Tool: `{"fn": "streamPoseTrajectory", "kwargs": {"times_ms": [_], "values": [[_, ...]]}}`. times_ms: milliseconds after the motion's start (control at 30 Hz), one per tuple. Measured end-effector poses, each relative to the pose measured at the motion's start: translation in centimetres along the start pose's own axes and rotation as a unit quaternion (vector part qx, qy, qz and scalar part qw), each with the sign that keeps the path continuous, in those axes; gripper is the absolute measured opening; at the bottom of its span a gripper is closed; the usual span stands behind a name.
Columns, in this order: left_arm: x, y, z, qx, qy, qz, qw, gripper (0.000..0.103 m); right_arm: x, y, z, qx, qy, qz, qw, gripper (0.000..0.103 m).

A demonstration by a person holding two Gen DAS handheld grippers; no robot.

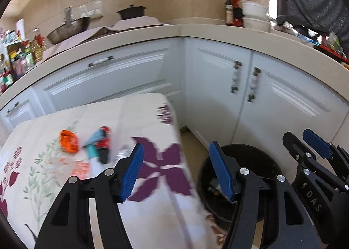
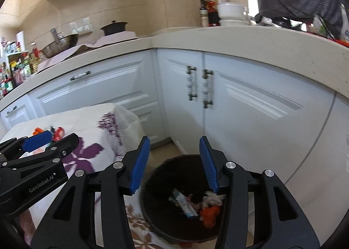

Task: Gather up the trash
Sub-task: 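Move both open tools back over the table, then grasp the orange-dotted clear bag with the left tool while the right tool grasps the silver foil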

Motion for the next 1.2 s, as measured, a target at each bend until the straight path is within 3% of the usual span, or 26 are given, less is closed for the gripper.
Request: {"fn": "streamPoseTrajectory", "kwargs": {"times_ms": [433, 733, 900, 1200], "values": [[13.0, 1.4, 0.4, 0.012, -0.088, 0.065, 0.9939, 0.064, 11.1, -1.1, -0.7, 0.009, -0.077, 0.05, 0.996, 0.046], [19.1, 3.0, 0.5, 0.026, -0.121, 0.104, 0.9869, 0.066, 16.7, -0.7, -2.0, 0.034, -0.112, 0.077, 0.99, 0.046], [20.5, 3.7, 0.4, 0.036, -0.117, 0.115, 0.9858, 0.067, 18.2, -0.1, -3.0, 0.053, -0.118, 0.081, 0.988, 0.046], [19.6, 3.8, 0.5, 0.043, -0.067, 0.13, 0.9884, 0.072, 19.6, 0.7, -4.4, 0.087, -0.119, 0.091, 0.985, 0.047]]}}
Point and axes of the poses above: each gripper's, at about its wrist camera, not at the fingertips, and z roughly against the way its jaws point, x to its left, y to its underside, the point moved 8 cm from there along -z, roughly the way its jaws point, and after that the axes turned 3 degrees about z, right-handed, at the moved point
